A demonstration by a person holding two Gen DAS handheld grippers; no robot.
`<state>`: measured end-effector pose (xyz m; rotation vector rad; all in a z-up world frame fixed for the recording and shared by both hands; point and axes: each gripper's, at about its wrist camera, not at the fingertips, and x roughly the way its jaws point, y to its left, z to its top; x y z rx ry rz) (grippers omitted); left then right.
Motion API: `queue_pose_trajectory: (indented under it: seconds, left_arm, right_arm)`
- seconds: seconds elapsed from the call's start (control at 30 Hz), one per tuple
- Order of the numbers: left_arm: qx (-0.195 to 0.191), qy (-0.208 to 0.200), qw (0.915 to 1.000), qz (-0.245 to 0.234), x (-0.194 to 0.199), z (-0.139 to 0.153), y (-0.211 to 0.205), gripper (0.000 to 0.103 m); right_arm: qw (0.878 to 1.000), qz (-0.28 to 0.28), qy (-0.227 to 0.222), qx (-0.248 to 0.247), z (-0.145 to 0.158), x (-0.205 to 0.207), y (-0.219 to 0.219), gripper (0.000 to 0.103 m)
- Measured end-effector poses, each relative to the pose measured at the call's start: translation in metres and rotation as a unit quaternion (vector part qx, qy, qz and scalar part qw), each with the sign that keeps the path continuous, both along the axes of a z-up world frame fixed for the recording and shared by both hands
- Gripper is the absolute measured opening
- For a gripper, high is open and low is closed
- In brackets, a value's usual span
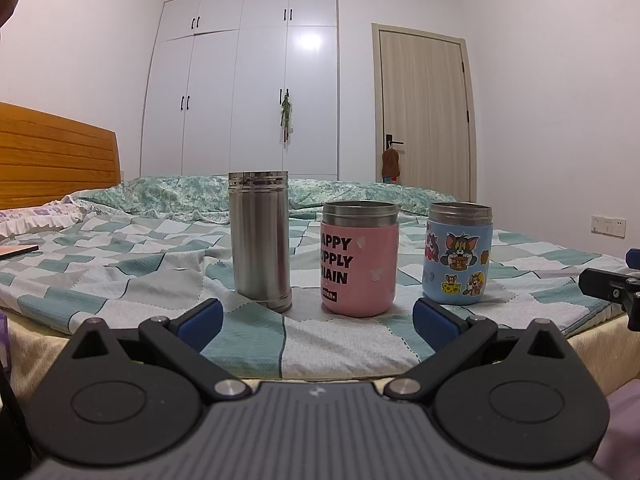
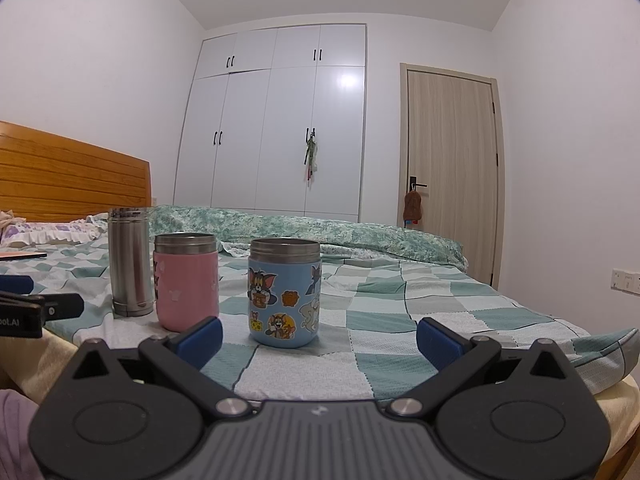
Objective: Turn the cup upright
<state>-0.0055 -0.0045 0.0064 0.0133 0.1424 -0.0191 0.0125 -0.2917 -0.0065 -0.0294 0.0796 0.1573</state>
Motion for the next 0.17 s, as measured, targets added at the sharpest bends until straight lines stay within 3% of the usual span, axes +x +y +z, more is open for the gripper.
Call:
queue_pose_trajectory:
  seconds: [0.17]
  left_arm:
    - [0.0, -0.002, 1.0, 0.001, -0.0008, -0.0007, 0.0004, 0.103]
  right_arm:
    - [1.0, 0.0, 0.0, 0.0, 0.0, -0.0001, 0.0001, 0.103]
